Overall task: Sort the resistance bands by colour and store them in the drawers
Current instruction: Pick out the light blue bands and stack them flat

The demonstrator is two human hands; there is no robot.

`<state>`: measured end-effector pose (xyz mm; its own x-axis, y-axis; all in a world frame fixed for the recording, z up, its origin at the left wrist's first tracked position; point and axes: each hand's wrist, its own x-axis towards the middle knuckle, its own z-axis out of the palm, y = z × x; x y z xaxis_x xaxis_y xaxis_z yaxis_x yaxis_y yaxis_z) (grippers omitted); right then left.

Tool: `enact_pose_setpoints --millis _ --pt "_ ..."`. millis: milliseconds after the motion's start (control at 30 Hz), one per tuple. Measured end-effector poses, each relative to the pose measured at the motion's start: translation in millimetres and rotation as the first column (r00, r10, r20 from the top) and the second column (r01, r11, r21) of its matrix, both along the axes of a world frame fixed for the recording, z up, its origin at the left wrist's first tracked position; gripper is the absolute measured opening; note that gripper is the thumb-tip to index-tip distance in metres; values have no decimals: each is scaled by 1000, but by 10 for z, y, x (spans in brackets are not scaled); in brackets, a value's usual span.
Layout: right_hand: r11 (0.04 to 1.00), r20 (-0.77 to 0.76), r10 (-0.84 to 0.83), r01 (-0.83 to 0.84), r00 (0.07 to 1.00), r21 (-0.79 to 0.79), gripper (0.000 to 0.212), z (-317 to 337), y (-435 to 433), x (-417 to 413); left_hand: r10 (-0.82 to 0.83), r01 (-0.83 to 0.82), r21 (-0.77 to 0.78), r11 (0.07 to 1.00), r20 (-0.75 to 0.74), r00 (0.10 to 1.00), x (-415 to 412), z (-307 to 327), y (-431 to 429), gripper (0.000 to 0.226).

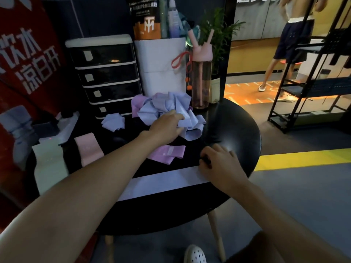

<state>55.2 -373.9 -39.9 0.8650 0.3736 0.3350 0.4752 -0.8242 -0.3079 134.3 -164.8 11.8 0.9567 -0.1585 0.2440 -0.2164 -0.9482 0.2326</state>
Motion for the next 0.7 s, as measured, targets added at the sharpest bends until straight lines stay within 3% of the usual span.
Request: enact_pose_setpoints --millis 200,333,500,700 --pt "1000 2 8 -8 1000 13 20 -22 0 25 -5 7 69 998 -24 1000 92 -49 14 14" --pt "1000 -12 17 -17 1000 25 21 -16 0 25 -38 41 -36 999 90 995 -12 -6 10 8" --pt "998 -29 21 -19 999 52 17 5 -8 12 -157 197 -144 970 250 955 -240 185 -6 10" --pt "947 -195 -6 69 981 315 7 160 -35 31 -286 393 -215 894 401 870 -617 503 -36 7"
